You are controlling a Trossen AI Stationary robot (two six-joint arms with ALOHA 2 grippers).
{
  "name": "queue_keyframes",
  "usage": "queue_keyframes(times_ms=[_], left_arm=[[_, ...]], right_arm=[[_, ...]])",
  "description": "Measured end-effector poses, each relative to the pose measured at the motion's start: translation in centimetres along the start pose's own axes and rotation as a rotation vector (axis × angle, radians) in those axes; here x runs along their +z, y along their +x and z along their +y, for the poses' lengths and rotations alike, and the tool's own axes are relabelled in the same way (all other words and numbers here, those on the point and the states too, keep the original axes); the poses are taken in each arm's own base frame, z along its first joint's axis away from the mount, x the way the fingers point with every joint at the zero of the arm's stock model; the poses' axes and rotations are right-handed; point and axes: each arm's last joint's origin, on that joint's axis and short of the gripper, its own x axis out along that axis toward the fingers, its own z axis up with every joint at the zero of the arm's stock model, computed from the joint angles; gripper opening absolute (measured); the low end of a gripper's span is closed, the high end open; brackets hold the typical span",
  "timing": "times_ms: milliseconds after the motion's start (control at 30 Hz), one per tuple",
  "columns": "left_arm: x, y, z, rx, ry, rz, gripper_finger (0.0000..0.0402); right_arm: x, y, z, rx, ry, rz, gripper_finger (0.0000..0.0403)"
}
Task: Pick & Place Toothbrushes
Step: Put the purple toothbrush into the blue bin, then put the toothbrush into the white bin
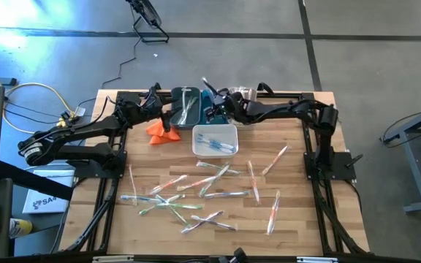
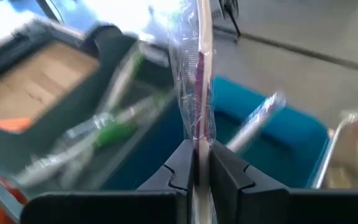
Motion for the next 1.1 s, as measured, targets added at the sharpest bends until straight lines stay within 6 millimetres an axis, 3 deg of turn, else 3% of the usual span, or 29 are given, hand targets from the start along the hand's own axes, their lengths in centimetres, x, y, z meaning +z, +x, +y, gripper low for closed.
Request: queue_keyframes(times_ms=[533, 1100], left_arm=[[0.0, 0.0, 0.0, -0.001, 0.000, 0.000, 0.0167], [0.0, 0.0, 0.0, -0.002, -0.001, 0.003, 0.0167]], right_arm=[[-1.7, 1.8, -0.5, -0.030, 0.007, 0.062, 0.0027], [-1.8, 1.8, -0.7, -0.054, -0.041, 0.064, 0.0144]])
